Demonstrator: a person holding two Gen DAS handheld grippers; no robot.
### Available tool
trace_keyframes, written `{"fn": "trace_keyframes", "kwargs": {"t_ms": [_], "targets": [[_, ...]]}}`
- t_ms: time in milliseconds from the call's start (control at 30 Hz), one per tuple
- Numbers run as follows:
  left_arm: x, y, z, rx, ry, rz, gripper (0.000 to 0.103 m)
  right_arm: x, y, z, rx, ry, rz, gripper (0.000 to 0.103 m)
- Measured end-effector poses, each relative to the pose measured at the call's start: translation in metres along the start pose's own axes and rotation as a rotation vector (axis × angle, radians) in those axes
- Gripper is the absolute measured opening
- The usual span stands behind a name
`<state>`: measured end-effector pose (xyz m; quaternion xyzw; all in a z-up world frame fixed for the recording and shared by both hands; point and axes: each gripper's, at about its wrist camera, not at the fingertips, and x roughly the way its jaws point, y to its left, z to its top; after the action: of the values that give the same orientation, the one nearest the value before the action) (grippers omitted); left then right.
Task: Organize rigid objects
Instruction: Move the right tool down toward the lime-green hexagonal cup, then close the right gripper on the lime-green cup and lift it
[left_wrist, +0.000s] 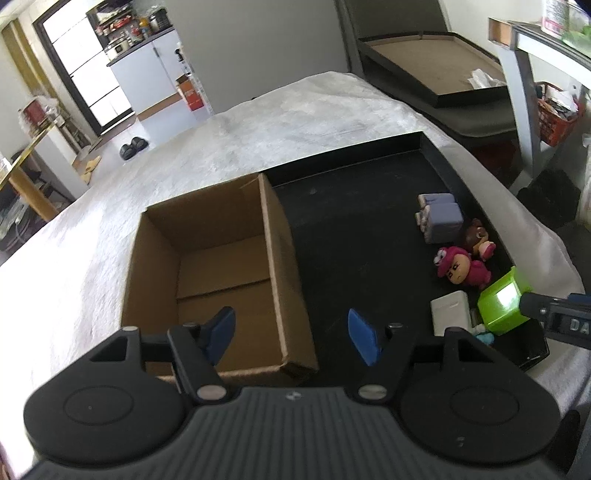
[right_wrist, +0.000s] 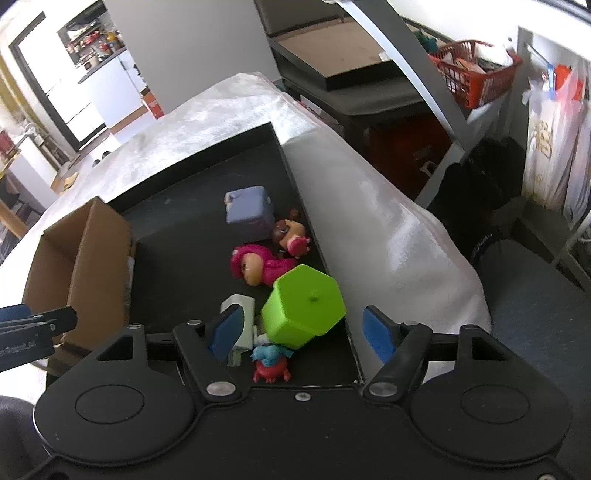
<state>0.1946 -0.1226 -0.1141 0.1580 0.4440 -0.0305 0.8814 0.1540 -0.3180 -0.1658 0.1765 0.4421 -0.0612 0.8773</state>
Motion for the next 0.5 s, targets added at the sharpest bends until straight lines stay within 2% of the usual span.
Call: {"fn": "trace_keyframes", "kwargs": {"t_ms": [200, 333, 467, 500], "targets": [[0.008, -0.013, 0.006, 0.032, -0.016, -0.012, 0.067, 0.013, -0.003, 0.002, 0.018, -0.017, 0.010, 0.070], [0.020, -0.018, 0.005, 0.042, 0.011, -0.006, 0.067, 0.022, -0.004, 0.001, 0.017, -0.020, 0.014, 0.070], [0.031, -0.020, 0.002, 0.048, 0.047, -0.006, 0.057, 0.032, -0.005, -0.004, 0.019, -0.019, 0.026, 0.070], [0.033, -0.020, 0.002, 0.046, 0.054, -0.004, 0.055, 0.035, -0.006, -0.005, 0.023, -0.012, 0.037, 0.067]]}}
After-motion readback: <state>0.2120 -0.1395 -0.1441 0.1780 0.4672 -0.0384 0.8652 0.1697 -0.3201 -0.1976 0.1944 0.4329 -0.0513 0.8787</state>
